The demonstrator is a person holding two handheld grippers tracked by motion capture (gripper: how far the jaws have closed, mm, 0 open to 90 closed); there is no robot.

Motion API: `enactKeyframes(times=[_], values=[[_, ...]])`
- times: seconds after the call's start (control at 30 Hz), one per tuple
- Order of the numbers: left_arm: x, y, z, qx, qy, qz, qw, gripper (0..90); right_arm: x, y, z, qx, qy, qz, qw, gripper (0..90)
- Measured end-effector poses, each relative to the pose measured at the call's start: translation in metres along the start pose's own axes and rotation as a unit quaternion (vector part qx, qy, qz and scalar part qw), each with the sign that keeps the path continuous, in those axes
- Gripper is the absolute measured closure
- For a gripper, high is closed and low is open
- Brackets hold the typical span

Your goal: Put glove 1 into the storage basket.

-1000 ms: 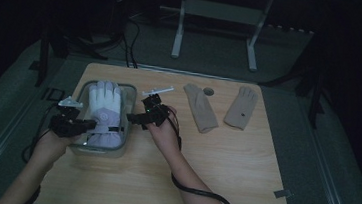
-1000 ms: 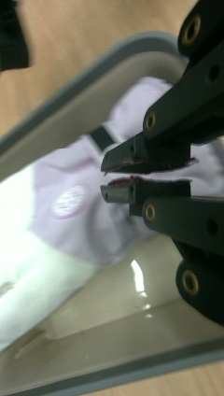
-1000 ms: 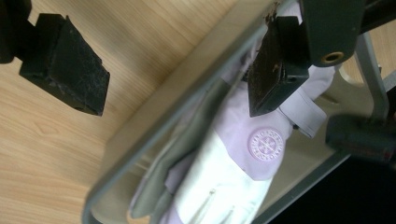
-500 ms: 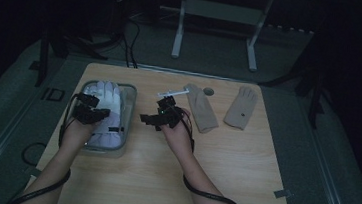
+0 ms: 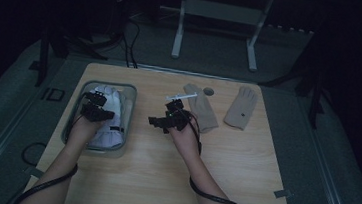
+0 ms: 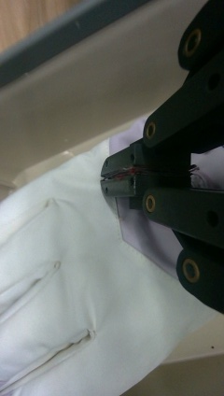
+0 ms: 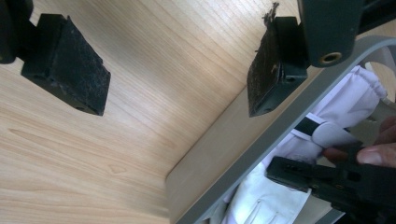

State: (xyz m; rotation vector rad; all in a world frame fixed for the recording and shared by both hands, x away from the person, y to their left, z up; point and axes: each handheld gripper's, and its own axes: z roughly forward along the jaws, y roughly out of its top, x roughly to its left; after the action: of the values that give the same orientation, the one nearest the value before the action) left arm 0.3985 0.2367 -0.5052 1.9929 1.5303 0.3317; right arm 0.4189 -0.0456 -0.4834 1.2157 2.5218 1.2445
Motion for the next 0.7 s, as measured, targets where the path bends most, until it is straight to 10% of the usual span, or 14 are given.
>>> enactKeyframes(times=[0.33,0.7], values=[[-0.014,-0.014,-0.035,-0.072,-0.052,0.022,0.9958,77.6,-0.015,-0.002,-0.026,-0.024,-0.010,-0.021,0.9995,17.8],[-0.054,-0.031,-0.060,-0.142,-0.118,0.051,0.9815,75.0,-0.045,-0.013,-0.059,-0.033,-0.025,-0.070,0.9967,14.1]])
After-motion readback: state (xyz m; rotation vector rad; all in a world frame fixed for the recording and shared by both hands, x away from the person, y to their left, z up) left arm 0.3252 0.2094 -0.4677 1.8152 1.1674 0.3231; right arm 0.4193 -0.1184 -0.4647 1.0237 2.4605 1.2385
